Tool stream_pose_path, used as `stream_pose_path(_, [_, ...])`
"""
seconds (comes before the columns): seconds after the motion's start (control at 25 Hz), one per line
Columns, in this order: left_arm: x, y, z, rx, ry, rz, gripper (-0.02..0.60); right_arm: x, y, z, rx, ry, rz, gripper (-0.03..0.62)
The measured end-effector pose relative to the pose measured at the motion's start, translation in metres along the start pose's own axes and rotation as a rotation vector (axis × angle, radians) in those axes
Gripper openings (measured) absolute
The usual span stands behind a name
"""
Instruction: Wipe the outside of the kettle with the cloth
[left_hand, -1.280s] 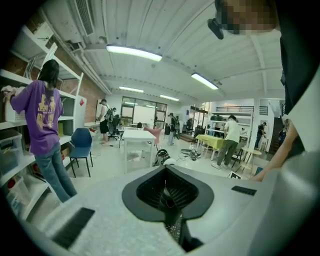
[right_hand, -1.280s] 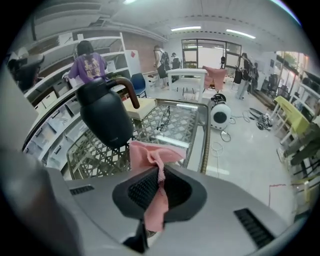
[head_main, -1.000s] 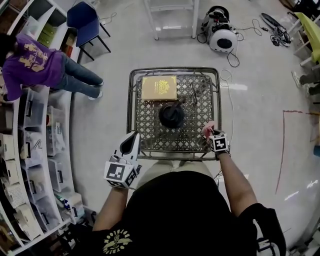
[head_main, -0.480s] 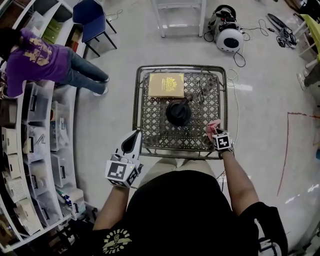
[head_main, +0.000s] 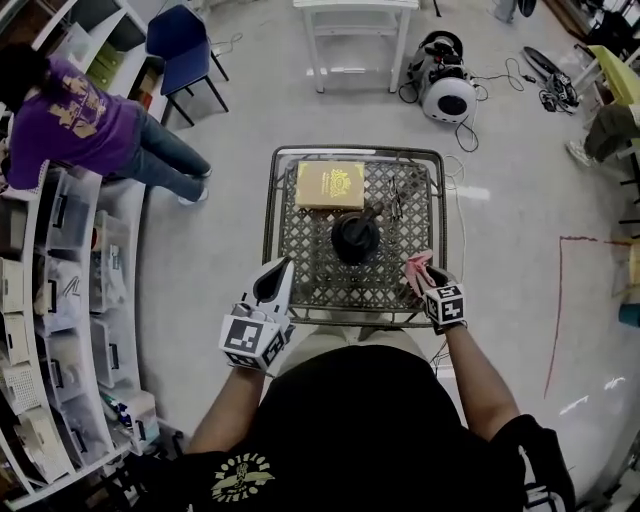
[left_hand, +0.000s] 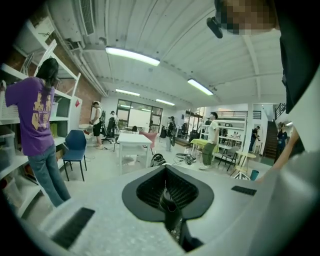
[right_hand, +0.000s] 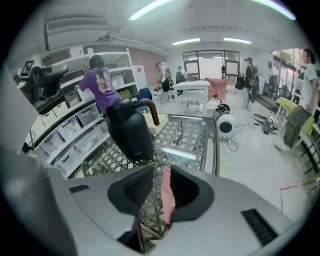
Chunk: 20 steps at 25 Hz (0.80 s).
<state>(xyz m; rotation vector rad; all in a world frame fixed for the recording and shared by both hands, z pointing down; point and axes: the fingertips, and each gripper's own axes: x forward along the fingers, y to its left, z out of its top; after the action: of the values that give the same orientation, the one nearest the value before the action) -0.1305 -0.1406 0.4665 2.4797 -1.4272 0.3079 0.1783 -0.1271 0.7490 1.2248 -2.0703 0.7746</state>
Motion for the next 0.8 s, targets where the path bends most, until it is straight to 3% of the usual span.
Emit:
stream_pose_path(0.16, [0.003, 0.002, 0.004, -0.019, -0.018, -0.01, 0.009, -0.034, 0.009, 0.035, 0.011, -0.124, -0.037, 0.014])
stream_pose_path(0.44, [0.009, 0.005, 0.019, -0.03, -0.059, -0.03, 0.009, -0.086, 0.028, 0.099, 0.067, -0.296, -0.052, 0.011])
stream_pose_path(0.8, [0.013, 0.004, 0.043, -0.031, -0.117, -0.074, 0.009, -0.165, 0.075, 0.196, -0.044, -0.543, -0.047, 0.011])
